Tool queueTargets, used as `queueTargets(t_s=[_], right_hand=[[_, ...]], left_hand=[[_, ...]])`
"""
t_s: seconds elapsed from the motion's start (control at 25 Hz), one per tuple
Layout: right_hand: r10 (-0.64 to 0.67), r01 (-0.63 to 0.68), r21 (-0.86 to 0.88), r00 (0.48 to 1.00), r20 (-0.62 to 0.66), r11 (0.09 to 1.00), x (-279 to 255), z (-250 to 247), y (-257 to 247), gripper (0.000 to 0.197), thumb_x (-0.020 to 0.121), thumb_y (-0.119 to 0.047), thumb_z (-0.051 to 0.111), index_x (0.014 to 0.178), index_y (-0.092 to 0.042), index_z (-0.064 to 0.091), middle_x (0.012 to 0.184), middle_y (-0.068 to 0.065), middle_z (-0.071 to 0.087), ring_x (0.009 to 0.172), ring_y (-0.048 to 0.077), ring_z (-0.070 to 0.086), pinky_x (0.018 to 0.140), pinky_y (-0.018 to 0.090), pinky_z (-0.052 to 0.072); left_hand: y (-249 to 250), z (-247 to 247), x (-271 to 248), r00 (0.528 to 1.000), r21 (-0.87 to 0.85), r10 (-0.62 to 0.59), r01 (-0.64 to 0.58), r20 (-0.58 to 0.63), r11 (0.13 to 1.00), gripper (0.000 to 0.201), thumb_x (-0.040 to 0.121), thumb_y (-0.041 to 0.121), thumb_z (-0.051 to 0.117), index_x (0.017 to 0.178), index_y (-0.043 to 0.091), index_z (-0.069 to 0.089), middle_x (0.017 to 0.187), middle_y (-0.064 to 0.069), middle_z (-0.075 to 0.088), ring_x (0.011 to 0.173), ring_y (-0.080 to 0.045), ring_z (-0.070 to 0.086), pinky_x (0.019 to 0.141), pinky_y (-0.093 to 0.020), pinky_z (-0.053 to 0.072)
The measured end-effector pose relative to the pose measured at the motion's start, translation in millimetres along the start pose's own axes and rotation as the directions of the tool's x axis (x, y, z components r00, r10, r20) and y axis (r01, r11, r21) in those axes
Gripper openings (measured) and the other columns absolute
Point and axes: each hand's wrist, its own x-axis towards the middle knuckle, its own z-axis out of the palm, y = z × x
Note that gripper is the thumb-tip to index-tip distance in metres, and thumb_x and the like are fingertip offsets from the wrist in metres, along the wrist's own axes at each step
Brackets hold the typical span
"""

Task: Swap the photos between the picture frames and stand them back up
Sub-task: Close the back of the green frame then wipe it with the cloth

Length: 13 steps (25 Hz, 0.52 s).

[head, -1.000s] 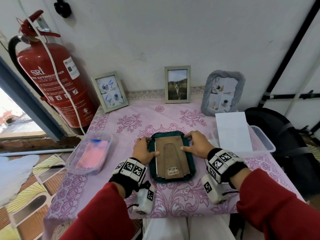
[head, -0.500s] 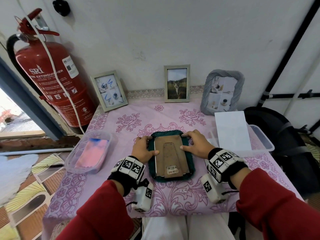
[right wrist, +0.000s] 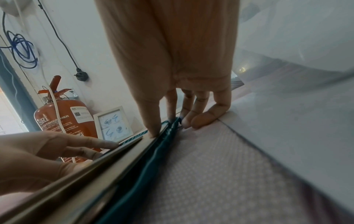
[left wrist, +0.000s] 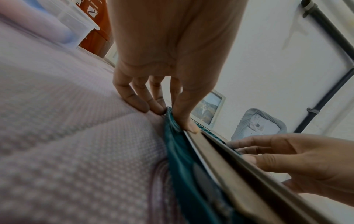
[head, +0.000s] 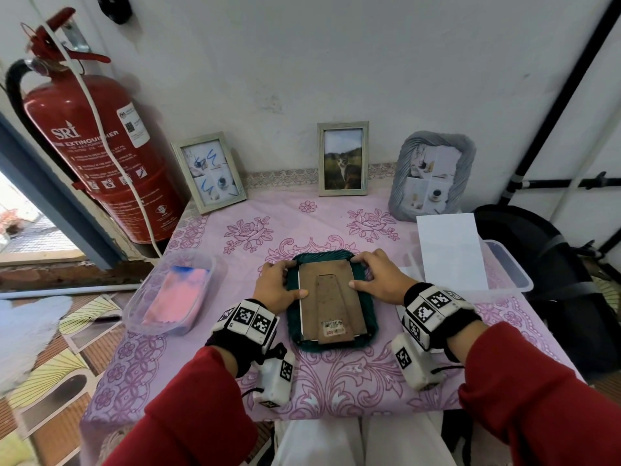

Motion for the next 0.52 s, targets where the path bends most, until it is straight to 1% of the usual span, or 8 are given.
queueTargets(t_s=[0.08, 0.16, 0.24, 0.36, 0.52], right_hand=[[0.000, 0.000, -0.018, 1.000, 0.024, 1.000, 1.2, -2.3, -0.6, 0.056, 0.084, -0.022, 0.067, 0.132, -0.009, 0.043, 0.111, 0.005, 0.032, 0.096, 0.016, 0.041, 0.105, 0.036, 0.038], [0.002, -0.001, -0.022, 1.000, 0.028, 1.000, 1.5, -3.2, -1.6, 0.056, 0.084, -0.022, 0.067, 0.132, -0.008, 0.042, 0.118, 0.011, 0.036, 0.097, 0.016, 0.042, 0.105, 0.035, 0.038], [0.004, -0.004, -0.016, 1.000, 0.021, 1.000, 0.8, -2.7, -2.5, 0.055, 0.084, -0.022, 0.067, 0.132, -0.009, 0.043, 0.125, 0.015, 0.037, 0.098, 0.019, 0.045, 0.104, 0.035, 0.038], [0.012, -0.012, -0.017, 1.000, 0.012, 1.000, -0.4, -0.7, -2.2, 0.055, 0.085, -0.023, 0.066, 0.133, -0.009, 0.043, 0.127, 0.016, 0.037, 0.110, 0.026, 0.049, 0.107, 0.036, 0.037], [0.021, -0.021, -0.022, 1.000, 0.010, 1.000, -0.9, 1.8, 0.2, 0.055, 0.085, -0.025, 0.066, 0.134, -0.010, 0.042, 0.124, 0.013, 0.037, 0.108, 0.026, 0.050, 0.108, 0.037, 0.036]], left_hand=[[-1.0, 0.1, 0.2, 1.000, 0.001, 0.003, -0.003, -0.001, 1.000, 0.066, 0.075, 0.009, 0.076, 0.133, 0.007, 0.045, 0.127, -0.018, 0.038, 0.113, -0.032, 0.053, 0.105, -0.036, 0.041], [-1.5, 0.2, 0.3, 1.000, 0.003, 0.007, -0.007, 0.003, 1.000, 0.066, 0.075, 0.009, 0.075, 0.134, 0.006, 0.045, 0.128, -0.018, 0.038, 0.113, -0.032, 0.053, 0.105, -0.036, 0.041], [-2.1, 0.3, -0.1, 1.000, 0.003, 0.014, -0.014, 0.008, 1.000, 0.066, 0.076, 0.009, 0.074, 0.135, 0.007, 0.044, 0.128, -0.019, 0.037, 0.114, -0.033, 0.053, 0.106, -0.036, 0.040], [-5.1, 1.8, -1.3, 1.000, 0.050, 0.028, -0.029, 0.006, 0.998, 0.066, 0.080, 0.013, 0.071, 0.139, 0.012, 0.041, 0.129, -0.019, 0.036, 0.117, -0.033, 0.051, 0.108, -0.035, 0.037], [-8.2, 2.2, -1.2, 0.999, 0.071, 0.034, -0.035, 0.024, 0.997, 0.065, 0.083, 0.016, 0.068, 0.141, 0.014, 0.039, 0.130, -0.020, 0.034, 0.120, -0.033, 0.050, 0.109, -0.035, 0.035]])
